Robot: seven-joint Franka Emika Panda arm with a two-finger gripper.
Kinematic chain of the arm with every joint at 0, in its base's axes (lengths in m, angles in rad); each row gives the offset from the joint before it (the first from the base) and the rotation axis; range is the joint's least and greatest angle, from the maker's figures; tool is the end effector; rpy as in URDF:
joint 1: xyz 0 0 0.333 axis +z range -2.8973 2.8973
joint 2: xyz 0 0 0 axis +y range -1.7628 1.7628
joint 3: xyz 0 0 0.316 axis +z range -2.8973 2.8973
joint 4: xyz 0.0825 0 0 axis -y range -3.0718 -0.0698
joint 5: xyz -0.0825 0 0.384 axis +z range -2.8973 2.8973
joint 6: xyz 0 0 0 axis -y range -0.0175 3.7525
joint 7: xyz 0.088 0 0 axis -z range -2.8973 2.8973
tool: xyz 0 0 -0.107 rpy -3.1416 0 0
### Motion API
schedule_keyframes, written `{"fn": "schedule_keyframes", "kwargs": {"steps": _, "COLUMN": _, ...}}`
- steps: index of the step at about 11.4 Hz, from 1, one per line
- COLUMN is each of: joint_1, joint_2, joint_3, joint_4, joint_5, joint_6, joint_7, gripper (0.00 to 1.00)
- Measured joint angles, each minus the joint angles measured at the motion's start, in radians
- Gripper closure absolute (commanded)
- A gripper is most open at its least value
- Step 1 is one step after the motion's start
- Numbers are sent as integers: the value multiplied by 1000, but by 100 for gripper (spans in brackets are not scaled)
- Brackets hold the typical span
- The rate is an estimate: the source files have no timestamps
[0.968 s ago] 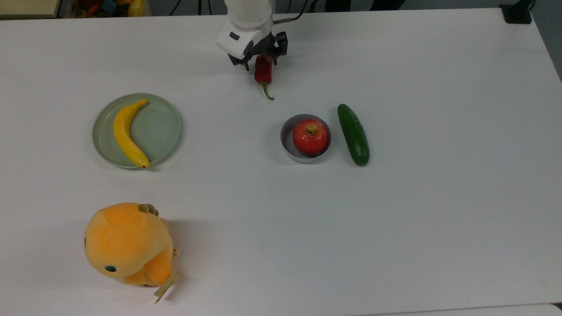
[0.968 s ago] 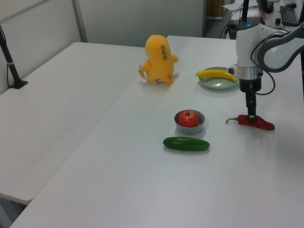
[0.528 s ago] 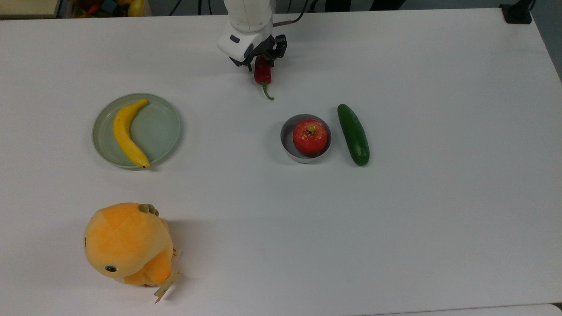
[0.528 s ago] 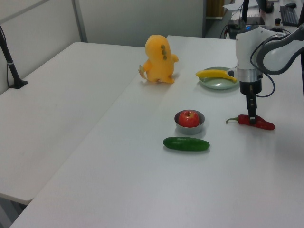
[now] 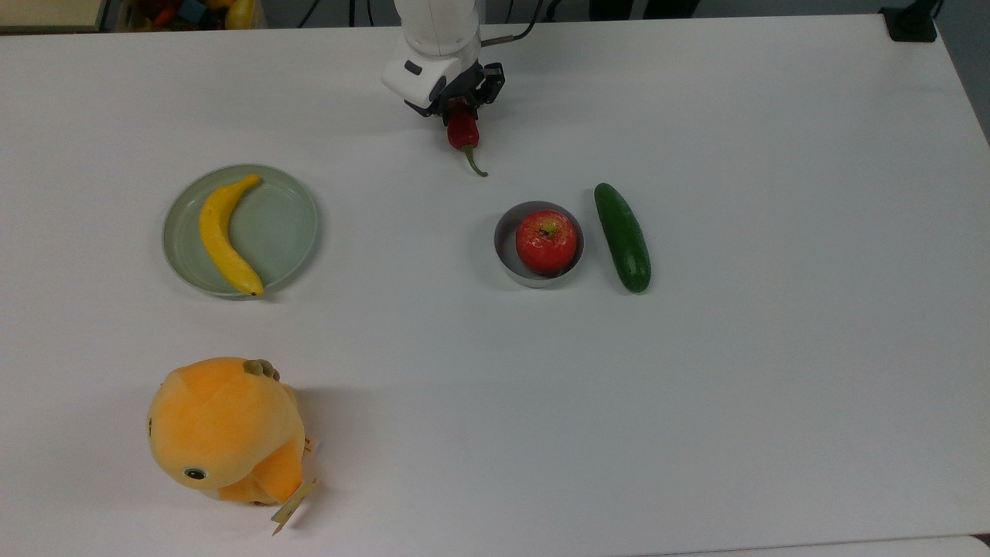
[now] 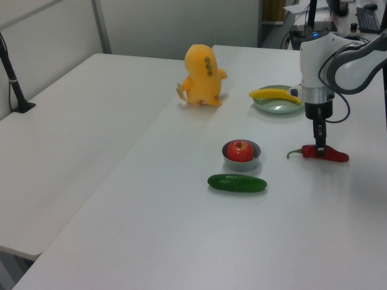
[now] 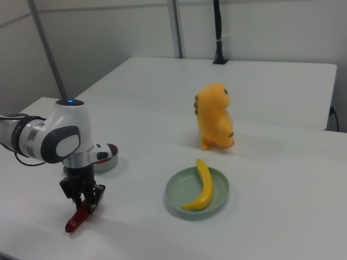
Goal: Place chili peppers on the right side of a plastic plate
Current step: 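Close the gripper on the red chili pepper's stem end, then lift the chili pepper and carry it toward the green plate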
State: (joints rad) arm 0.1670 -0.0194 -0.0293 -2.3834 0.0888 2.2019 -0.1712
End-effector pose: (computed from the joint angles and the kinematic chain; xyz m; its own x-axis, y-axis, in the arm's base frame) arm 0.4693 0.0681 0.3151 0.9561 0.2518 -0.1500 0.2405 -0.9665 -0.0896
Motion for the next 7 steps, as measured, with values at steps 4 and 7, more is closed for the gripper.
{"fn": "schedule_keyframes", "kwargs": {"steps": 4, "joint_1": -22, "joint_2": -20, "joint_3": -5, "joint_4": 112, "joint_5": 0, "joint_6": -106, "joint_7": 0, "gripper": 79}}
{"fn": "schedule_keyframes", "kwargs": {"steps": 7, "joint_1": -38, "joint_2": -40, "joint_3": -41, "joint_4": 291, "joint_5": 0, "joint_6": -262, "joint_7": -5, "gripper": 82}}
